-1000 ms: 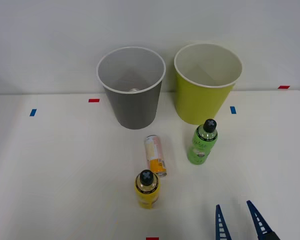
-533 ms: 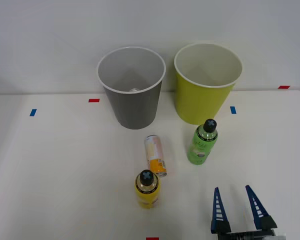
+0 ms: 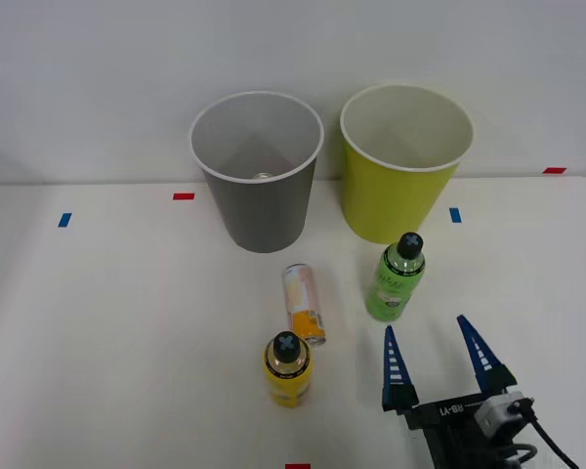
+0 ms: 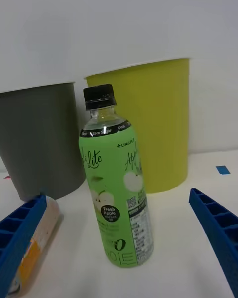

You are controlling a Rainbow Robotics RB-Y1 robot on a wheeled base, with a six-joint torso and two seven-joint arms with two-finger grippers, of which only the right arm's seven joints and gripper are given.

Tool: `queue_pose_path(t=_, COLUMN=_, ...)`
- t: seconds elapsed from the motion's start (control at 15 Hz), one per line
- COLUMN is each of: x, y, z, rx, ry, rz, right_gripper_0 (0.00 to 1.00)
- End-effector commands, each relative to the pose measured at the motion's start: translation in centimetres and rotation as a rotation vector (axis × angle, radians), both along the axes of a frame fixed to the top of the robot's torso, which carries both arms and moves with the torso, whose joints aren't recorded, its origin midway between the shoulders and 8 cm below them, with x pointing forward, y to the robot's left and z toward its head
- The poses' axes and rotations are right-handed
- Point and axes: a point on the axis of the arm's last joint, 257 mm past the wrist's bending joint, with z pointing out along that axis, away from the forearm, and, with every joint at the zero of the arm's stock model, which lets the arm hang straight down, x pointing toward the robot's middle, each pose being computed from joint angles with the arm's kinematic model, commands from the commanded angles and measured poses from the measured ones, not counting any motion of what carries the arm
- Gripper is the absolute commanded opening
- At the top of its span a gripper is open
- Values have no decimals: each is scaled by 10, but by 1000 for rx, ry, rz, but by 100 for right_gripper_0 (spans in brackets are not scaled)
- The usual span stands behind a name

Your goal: Put cans in the gray bin, plastic bottles in the light green bin

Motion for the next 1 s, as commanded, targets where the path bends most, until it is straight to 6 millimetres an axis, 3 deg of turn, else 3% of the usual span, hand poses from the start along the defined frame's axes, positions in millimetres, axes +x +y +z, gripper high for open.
queue_pose_path(t=0.07, x=26, y=9, z=10, rx=0, ry=-5, rz=25, right_gripper_0=100)
queue_pose_path(t=0.33, x=51, y=11, z=17, rx=-25, ry=0, rz=35, right_gripper_0=100)
queue_pose_path(t=1.0, x=78, y=15, z=25, rx=-27, ry=20, rz=30, right_gripper_0=100)
